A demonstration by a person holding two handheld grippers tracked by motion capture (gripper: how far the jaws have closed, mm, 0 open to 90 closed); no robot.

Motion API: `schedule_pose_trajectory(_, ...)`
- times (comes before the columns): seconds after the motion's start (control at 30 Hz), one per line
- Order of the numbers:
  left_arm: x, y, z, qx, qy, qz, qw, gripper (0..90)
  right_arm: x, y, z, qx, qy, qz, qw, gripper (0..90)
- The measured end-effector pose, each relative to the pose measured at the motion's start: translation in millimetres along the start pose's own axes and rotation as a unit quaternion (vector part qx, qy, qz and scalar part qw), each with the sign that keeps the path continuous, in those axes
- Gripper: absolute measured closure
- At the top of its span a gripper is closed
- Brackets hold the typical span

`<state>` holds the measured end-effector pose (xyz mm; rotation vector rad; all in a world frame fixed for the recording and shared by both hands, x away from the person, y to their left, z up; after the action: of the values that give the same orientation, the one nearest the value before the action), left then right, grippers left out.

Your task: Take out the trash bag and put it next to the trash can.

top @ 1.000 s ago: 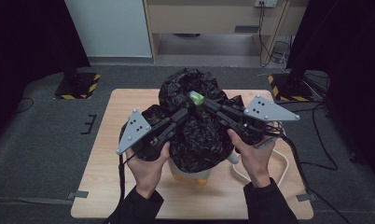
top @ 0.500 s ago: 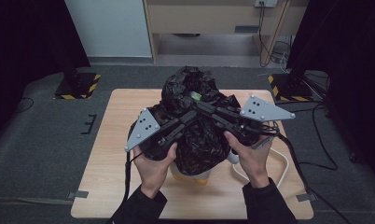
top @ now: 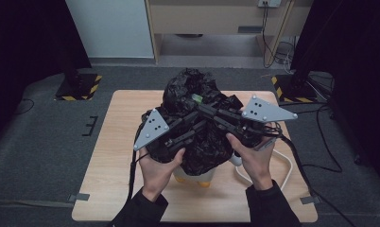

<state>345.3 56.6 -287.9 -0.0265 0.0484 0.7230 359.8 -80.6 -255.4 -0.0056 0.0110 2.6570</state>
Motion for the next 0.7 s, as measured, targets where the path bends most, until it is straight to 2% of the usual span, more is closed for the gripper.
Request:
schedule_pose_trajectory(0.07, -1.1, -0.9, 0.2, 0.002, -0.002, 0.004, 1.0, 66.6, 0.4, -0.1, -0.4, 0.003, -0.002, 0.003, 1.0, 88.8)
schedule_pose_trajectory(0.17, -2.5, -1.4, 0.3, 0.005, -0.004, 0.005, 1.0, 73.2, 0.1, -0.2, -0.8, 0.006, -0.004, 0.008, 0.9999, 88.8)
schedule_pose_trajectory(0.37, -3.3, -3.5, -0.8, 0.01, -0.009, 0.013, 0.9998, 84.0, 0.0, -1.3, -2.5, 0.011, -0.003, 0.005, 0.9999, 88.6)
schedule_pose_trajectory(0.5, -3.7, -3.5, -1.3, 0.013, -0.011, 0.018, 0.9997, 87.7, -0.4, -1.5, -2.9, 0.012, -0.003, 0.005, 0.9999, 86.8)
schedule_pose_trajectory(0.6, -3.7, -3.5, -2.5, 0.019, -0.017, 0.023, 0.9994, 88.8, -1.1, 0.1, -1.4, 0.003, 0.002, -0.006, 1.0, 76.1)
schedule_pose_trajectory(0.7, -3.4, -3.1, -2.6, 0.017, -0.016, 0.024, 0.9994, 89.1, -5.8, 2.9, 1.5, -0.005, 0.005, -0.033, 0.9994, 61.7)
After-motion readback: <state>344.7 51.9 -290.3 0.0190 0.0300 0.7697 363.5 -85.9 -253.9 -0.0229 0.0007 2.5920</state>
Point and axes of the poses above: each handheld gripper's, and its own axes: y roughly backward along the jaws, z roughly out of its top, x roughly to its left, the point moved 5 cm from there along -y, roughly forward along the jaws, and after that the axes turned 3 degrees about z, right-handed, at the moved point
